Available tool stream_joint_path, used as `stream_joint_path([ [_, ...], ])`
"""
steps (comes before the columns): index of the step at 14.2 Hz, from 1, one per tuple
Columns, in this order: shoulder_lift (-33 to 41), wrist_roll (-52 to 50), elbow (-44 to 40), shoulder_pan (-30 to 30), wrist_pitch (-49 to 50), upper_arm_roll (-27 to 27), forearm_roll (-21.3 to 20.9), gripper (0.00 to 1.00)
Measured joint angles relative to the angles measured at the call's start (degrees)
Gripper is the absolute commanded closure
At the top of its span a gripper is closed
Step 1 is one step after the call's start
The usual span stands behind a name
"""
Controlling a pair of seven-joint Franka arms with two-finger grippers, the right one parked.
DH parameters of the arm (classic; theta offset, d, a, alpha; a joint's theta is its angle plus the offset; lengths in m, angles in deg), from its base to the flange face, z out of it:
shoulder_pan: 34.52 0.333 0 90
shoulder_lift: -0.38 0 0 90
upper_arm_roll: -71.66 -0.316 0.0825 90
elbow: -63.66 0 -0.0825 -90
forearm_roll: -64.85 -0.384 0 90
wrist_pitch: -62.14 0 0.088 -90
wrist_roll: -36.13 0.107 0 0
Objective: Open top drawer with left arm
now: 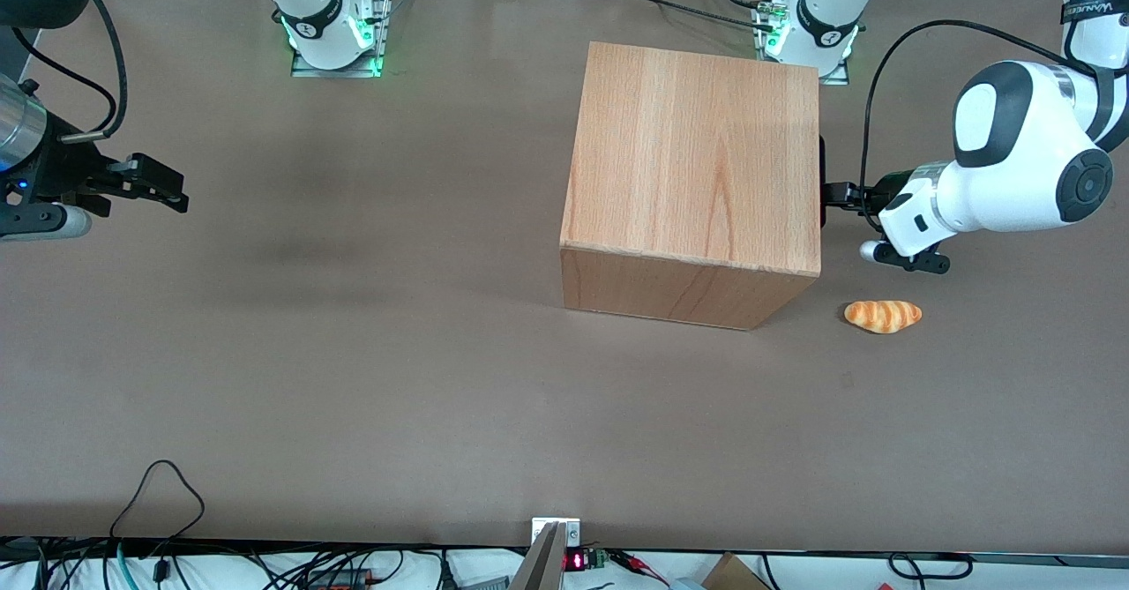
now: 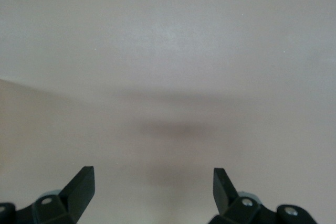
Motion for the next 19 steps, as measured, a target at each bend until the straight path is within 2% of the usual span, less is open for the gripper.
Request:
stream_joint_path([
  [7,0.00,0.00,-0.02,1.37,-0.17,-0.47,-3.18,0.00],
  [19,0.02,-0.07,-0.18,4.84,-0.23,-0.79,-5.60,0.00],
])
